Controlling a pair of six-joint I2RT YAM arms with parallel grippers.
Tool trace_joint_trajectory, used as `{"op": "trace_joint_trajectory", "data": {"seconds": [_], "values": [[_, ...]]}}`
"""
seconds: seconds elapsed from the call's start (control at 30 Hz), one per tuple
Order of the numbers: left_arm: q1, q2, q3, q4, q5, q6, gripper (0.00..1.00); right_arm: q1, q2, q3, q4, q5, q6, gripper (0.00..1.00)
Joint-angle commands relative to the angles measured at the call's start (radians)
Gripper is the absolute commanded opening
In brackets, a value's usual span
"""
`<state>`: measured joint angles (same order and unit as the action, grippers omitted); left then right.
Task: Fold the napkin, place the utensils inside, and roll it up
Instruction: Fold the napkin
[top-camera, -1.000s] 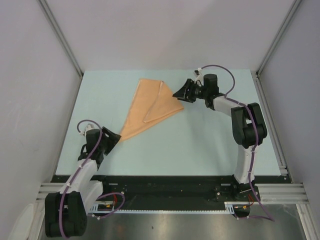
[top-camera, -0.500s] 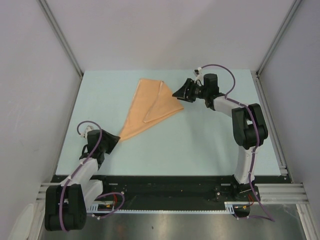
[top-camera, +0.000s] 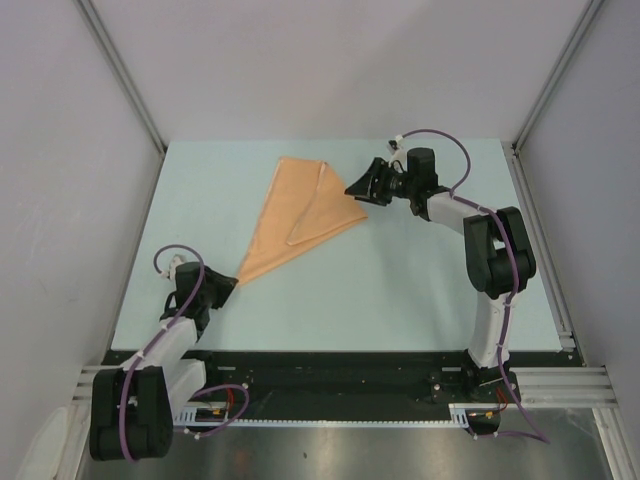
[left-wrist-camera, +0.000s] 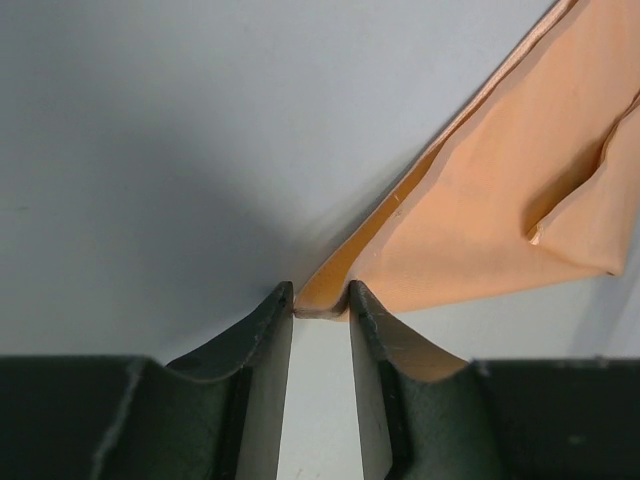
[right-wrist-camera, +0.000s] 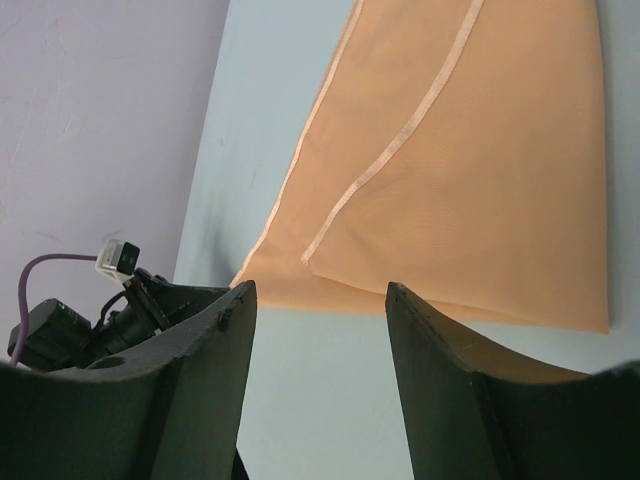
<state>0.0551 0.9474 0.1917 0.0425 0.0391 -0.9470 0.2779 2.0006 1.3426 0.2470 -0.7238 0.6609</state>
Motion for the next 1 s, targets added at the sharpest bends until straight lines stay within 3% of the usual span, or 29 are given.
{"op": "trace_joint_trajectory", "data": {"seconds": [0.0, 0.3, 0.5, 0.67, 0.83, 0.97], "values": [[0.008, 0.036, 0.008, 0.052, 0.025, -0.003, 0.33, 0.004, -0.052, 0.003, -0.009, -0.002, -0.021, 0.59], [0.009, 0.054, 0.026, 0.05, 0.042, 0.02, 0.22, 0.007, -0.049, 0.0, -0.035, 0.014, -0.044, 0.59], [0.008, 0.048, 0.064, 0.039, 0.048, 0.076, 0.0, 0.014, -0.056, 0.0, -0.068, 0.027, -0.073, 0.59], [0.009, 0.088, 0.185, 0.028, 0.091, 0.206, 0.0, 0.015, -0.063, -0.006, -0.072, 0.026, -0.075, 0.59], [-0.009, 0.253, 0.34, 0.042, 0.192, 0.3, 0.0, 0.012, -0.075, -0.013, -0.074, 0.024, -0.075, 0.59], [-0.134, 0.375, 0.519, 0.054, 0.213, 0.324, 0.0, 0.007, -0.095, -0.034, -0.072, 0.024, -0.073, 0.59]]}}
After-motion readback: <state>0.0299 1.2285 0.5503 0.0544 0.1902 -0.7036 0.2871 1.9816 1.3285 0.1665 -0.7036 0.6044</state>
